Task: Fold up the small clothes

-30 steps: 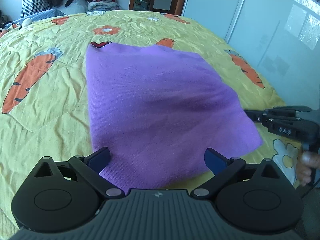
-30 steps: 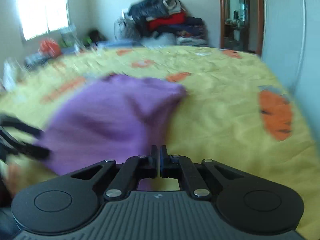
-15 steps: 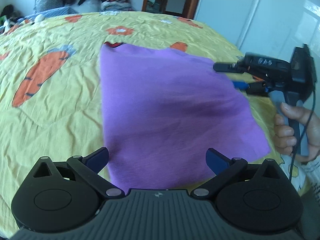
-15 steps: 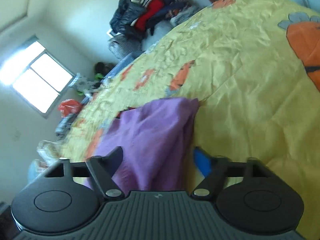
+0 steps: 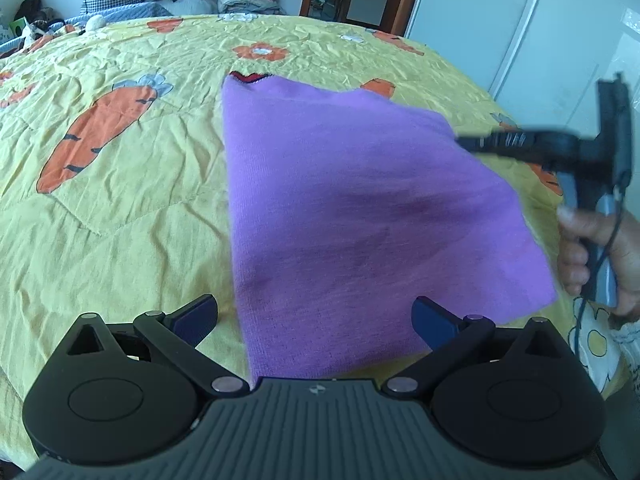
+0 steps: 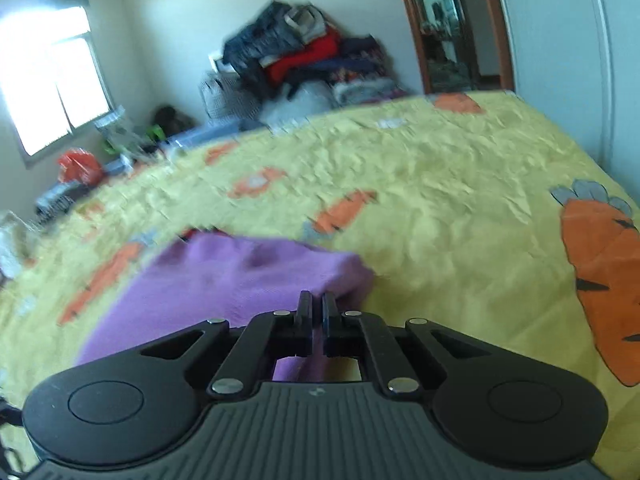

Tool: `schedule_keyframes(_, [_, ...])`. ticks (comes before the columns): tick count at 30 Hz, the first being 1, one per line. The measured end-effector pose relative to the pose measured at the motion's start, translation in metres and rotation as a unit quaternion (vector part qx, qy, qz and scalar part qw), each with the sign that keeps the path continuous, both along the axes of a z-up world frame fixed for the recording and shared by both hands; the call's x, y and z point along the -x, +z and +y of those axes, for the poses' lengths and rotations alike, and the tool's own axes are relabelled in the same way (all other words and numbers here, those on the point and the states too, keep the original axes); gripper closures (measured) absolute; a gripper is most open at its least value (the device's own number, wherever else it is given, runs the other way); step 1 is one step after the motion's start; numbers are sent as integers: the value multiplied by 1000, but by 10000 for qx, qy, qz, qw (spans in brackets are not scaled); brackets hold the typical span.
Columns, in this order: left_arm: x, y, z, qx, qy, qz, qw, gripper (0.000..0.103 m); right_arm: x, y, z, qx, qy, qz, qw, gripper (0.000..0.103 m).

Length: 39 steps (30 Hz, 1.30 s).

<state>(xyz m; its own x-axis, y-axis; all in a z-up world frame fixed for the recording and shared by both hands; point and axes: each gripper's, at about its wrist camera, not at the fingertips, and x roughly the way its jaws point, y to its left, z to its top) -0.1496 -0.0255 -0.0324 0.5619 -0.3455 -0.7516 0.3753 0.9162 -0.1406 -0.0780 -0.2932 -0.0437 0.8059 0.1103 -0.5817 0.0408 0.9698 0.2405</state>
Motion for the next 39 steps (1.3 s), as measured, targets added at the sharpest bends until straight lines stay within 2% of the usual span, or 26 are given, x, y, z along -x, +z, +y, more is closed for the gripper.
schedule_keyframes(1, [0, -1, 0, -9, 11, 12, 10000, 1, -2, -8, 1, 204, 4, 117, 9997, 99])
schedule_keyframes(3, [1, -3, 0, -78, 52, -39, 9999, 1, 3, -14, -3, 200, 55, 203, 9996, 99])
schedule_keyframes(4, [3, -4, 1, -96, 66, -48, 9999, 1, 8, -11, -4, 306, -105, 255, 9992, 94])
schedule_keyframes(6, [7, -3, 5, -86, 120, -30, 9999, 1, 29, 2, -5, 334, -207, 91, 9992, 69])
schedule_keyframes(7, [11, -2, 9, -60, 193, -64, 9998, 1, 45, 9, -6, 282, -205, -6, 9994, 25])
schedule_keyframes(8, [16, -2, 14, -16, 303, -97, 9995, 0, 62, 16, -4, 256, -187, -64, 9995, 0])
schedule_keyframes(10, [28, -3, 24, 87, 547, -51, 9985, 0, 100, 25, 6, 356, -81, -119, 9993, 0])
schedule_keyframes(12, [41, -8, 31, 201, 726, 58, 9971, 0, 140, 24, 19, 343, -226, -66, 9991, 0])
schedule_keyframes(14, [57, -9, 30, 80, 836, -99, 9964, 0, 166, 15, 38, 410, 27, 67, 9991, 0])
schedule_keyframes(16, [66, -10, 25, -46, 873, -179, 9960, 0, 182, 3, 58, 686, -90, 177, 9974, 0])
schedule_keyframes(20, [70, -13, 10, -372, 995, -312, 9938, 0, 183, -18, 83, 774, -129, 349, 9963, 0])
schedule_keyframes(22, [70, -14, 5, -509, 1001, -327, 9931, 0, 181, -21, 96, 1101, -163, 287, 9934, 0])
schedule_keyframes(28, [74, -18, -6, -694, 1024, -478, 9912, 0, 184, -24, 111, 1087, -227, 156, 9937, 0])
schedule_keyframes(39, [75, -19, -8, -539, 1198, -577, 9897, 0, 175, -23, 123, 1095, 23, 204, 9938, 0])
